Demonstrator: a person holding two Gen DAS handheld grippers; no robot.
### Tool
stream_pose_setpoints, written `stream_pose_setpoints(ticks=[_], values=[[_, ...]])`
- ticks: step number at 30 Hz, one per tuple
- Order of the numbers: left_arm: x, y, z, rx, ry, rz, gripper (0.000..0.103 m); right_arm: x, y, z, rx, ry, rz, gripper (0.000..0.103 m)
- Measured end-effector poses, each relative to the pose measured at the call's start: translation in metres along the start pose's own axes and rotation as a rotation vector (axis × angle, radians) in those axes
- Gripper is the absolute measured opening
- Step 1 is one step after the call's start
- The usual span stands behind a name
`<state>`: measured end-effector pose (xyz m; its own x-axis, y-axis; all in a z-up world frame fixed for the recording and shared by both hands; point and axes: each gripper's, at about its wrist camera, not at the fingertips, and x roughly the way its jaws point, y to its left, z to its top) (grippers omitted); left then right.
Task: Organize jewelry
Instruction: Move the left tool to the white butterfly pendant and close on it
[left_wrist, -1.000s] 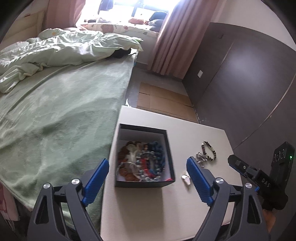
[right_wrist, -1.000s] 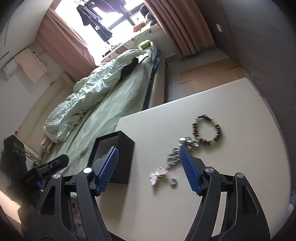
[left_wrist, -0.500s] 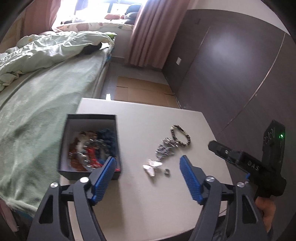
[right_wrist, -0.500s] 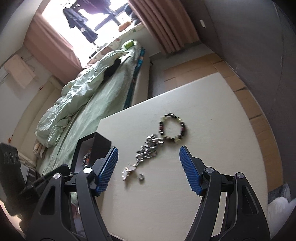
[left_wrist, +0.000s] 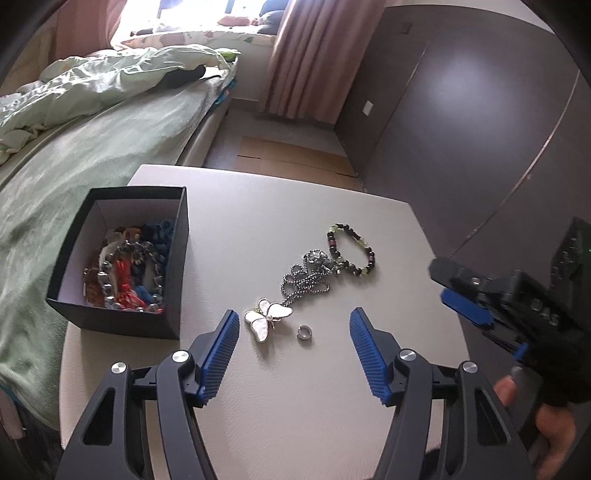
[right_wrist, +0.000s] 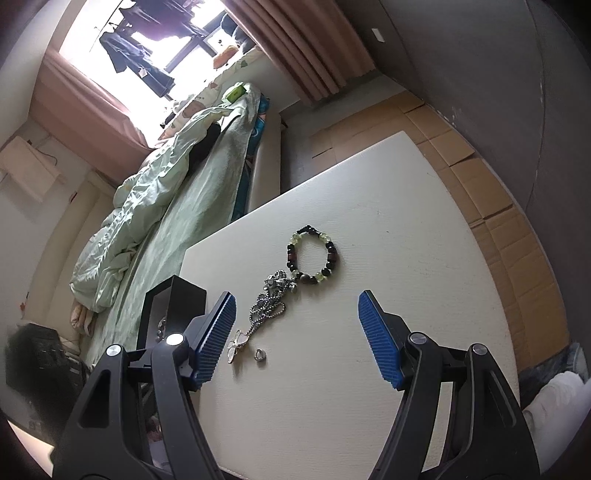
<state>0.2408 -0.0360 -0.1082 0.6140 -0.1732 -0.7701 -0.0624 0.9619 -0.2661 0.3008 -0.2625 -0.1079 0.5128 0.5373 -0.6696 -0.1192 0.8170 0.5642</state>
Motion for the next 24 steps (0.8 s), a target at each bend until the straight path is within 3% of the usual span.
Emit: stream_pose_setpoints(ticks=[18, 24], values=[[0.056, 0.004, -0.021, -0.134, -0.04, 0.185, 0.06, 0.008, -0.005, 0.001, 0.013, 0.053, -0.011, 0.07], [0.065, -0.005, -0.018, -0.107, -0.038, 0.262, 0.056, 0.013, -0.001, 0.002, 0.005, 0.07, -0.005, 0.07]])
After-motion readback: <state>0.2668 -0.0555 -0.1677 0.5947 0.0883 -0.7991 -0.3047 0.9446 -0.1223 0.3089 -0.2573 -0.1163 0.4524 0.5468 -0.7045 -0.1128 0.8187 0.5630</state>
